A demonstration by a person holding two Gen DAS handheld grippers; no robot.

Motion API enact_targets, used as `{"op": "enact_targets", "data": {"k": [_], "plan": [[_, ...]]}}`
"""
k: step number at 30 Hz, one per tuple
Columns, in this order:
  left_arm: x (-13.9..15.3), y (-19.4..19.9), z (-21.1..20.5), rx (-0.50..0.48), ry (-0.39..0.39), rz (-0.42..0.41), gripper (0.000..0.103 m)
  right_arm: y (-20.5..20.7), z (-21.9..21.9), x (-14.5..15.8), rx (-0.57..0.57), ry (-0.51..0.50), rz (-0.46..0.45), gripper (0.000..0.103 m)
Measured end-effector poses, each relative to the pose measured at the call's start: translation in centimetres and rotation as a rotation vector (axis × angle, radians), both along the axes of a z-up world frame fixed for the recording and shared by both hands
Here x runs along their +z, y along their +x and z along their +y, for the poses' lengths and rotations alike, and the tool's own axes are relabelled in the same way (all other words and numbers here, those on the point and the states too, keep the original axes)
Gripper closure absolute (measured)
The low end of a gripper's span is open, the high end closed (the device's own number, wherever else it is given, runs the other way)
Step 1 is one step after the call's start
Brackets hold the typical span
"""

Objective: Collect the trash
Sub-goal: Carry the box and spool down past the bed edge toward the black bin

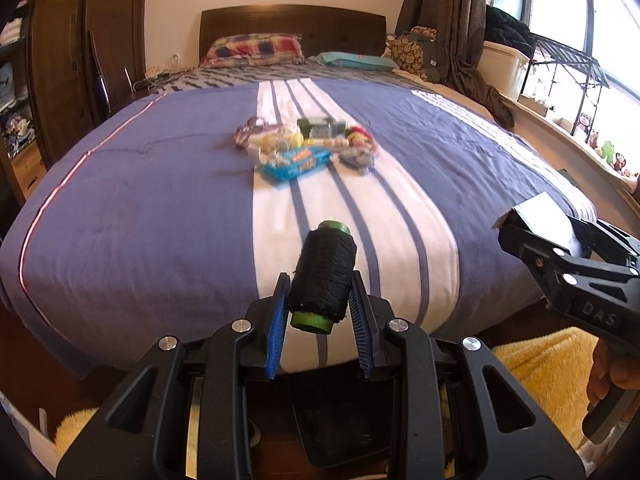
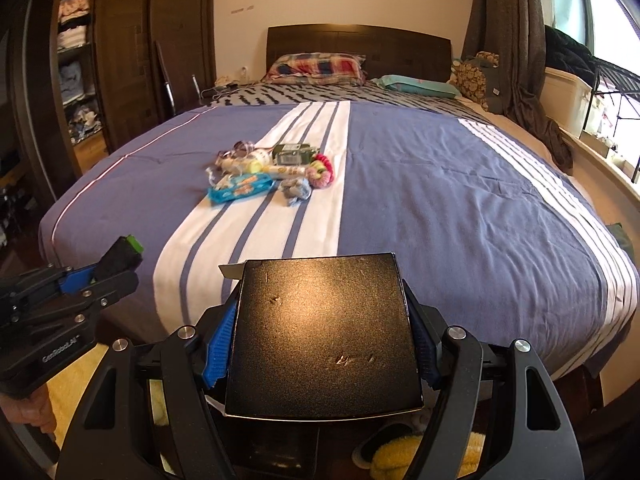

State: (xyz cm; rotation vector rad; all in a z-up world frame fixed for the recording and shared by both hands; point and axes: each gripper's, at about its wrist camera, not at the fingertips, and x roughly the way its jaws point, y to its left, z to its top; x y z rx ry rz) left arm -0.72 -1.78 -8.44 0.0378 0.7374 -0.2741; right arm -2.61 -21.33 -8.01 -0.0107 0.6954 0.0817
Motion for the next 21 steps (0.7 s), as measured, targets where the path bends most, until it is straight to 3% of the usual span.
{"op": "enact_targets", "data": {"k": [7,21], "plan": [[-4.1,-1.4,0.5,0.004,0.019,0.079,0.075,-0.8,0.9,-4.7,0.008,0.017,0.096,0.031],[-13.4,-2.0,0.0,-0.033,0.051,0.321,0.075,-1.2,0.9,-12.6,0.013,0.032,0.28,0.031]]}}
